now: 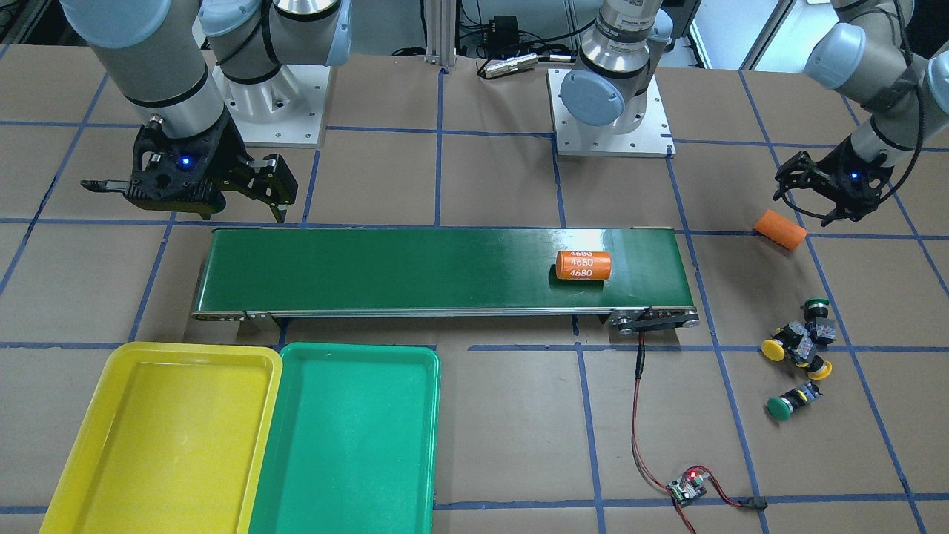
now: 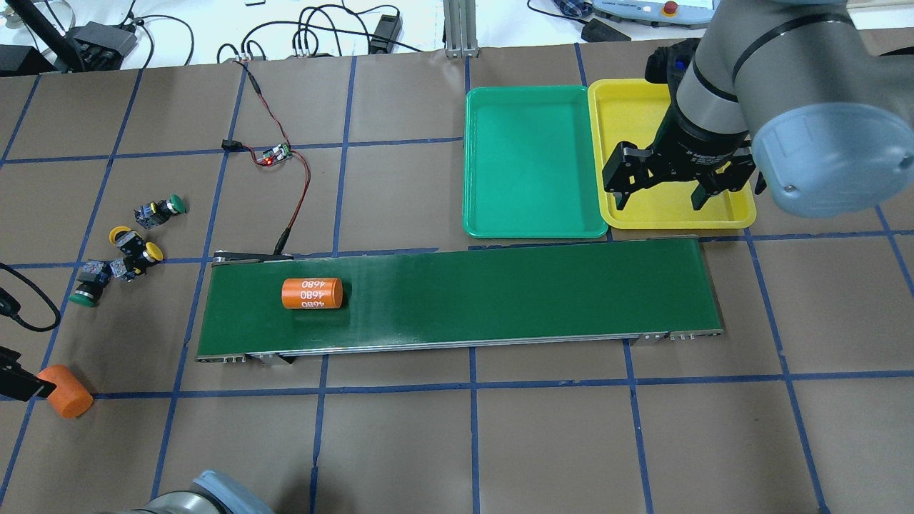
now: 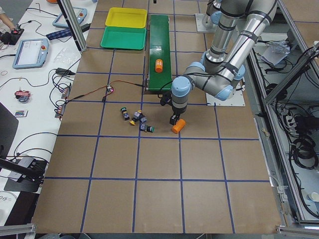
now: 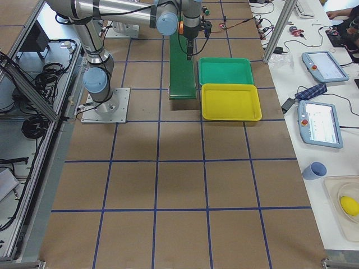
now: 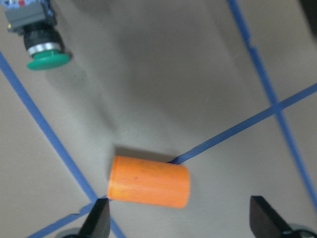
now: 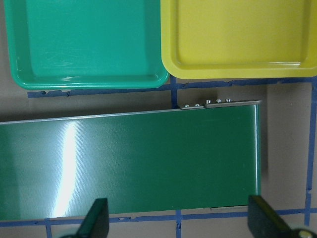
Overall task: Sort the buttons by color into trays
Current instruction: 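Open the left gripper and move it back to the second orange cylinder, then grasp the second orange cylinder with the left gripper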
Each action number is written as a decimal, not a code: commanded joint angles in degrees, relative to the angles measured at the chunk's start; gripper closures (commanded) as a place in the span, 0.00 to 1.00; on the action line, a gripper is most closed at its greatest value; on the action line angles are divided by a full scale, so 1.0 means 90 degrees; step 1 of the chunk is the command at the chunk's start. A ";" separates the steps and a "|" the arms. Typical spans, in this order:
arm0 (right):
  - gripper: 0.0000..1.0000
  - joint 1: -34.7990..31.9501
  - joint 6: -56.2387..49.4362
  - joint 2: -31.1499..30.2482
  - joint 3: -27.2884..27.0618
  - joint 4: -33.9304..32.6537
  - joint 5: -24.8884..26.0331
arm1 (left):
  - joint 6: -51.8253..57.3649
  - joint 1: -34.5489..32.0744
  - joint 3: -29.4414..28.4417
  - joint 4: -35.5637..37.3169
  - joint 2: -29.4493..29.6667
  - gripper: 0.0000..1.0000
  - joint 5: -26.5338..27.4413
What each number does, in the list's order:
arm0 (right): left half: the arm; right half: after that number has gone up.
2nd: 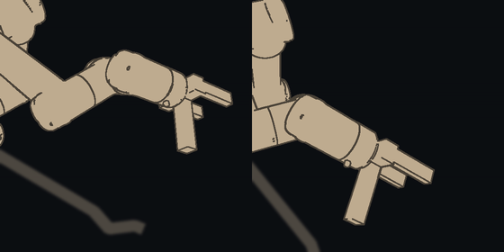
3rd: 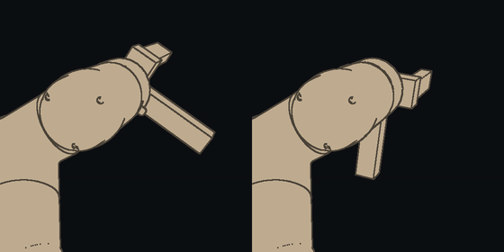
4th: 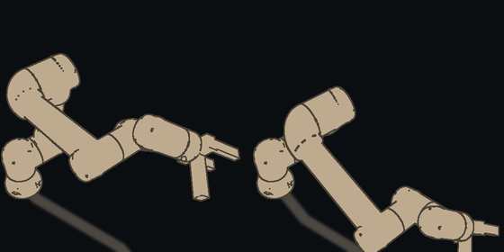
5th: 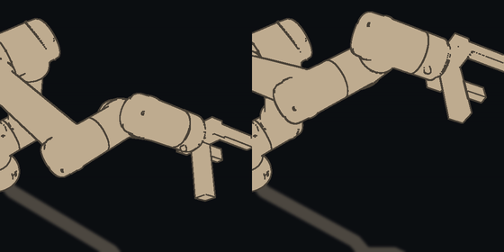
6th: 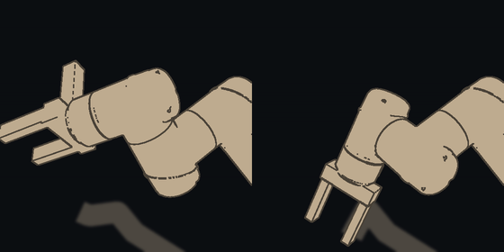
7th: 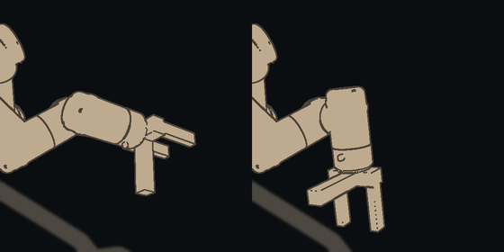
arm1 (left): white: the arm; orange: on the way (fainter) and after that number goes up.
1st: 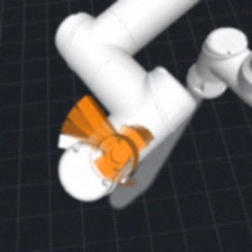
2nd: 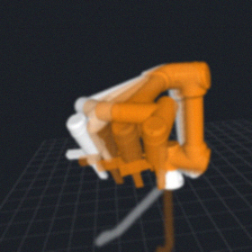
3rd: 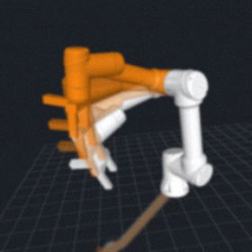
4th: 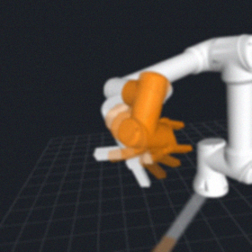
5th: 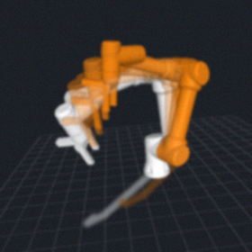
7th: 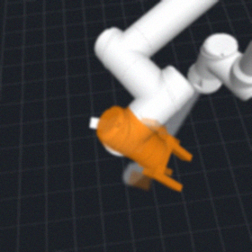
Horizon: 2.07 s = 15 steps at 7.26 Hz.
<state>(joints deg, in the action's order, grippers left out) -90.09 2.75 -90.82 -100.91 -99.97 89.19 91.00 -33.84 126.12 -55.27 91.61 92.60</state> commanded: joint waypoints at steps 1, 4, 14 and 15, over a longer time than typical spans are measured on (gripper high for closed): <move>0.07 0.0000 -0.0003 -0.0007 -0.0086 -0.0045 0.0002 | 0.0435 0.0069 0.0293 0.0634 0.0220 0.00 0.0004; 0.00 -0.0010 0.0212 -0.0017 -0.0096 0.0004 -0.0008 | 0.0474 0.0069 0.0264 0.1061 0.0630 0.00 0.0004; 0.03 -0.0039 0.0358 -0.0085 -0.0184 0.0004 -0.0047 | 0.0261 0.0059 0.0020 0.0566 0.0767 0.00 0.0082; 0.03 -0.0039 0.0349 -0.0085 -0.0193 0.0014 -0.0047 | -0.0059 0.0059 -0.0203 0.0208 0.0797 0.00 0.0091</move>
<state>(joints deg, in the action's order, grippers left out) -90.44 5.84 -91.58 -102.59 -99.92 88.81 92.91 -33.30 125.95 -50.61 98.58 93.38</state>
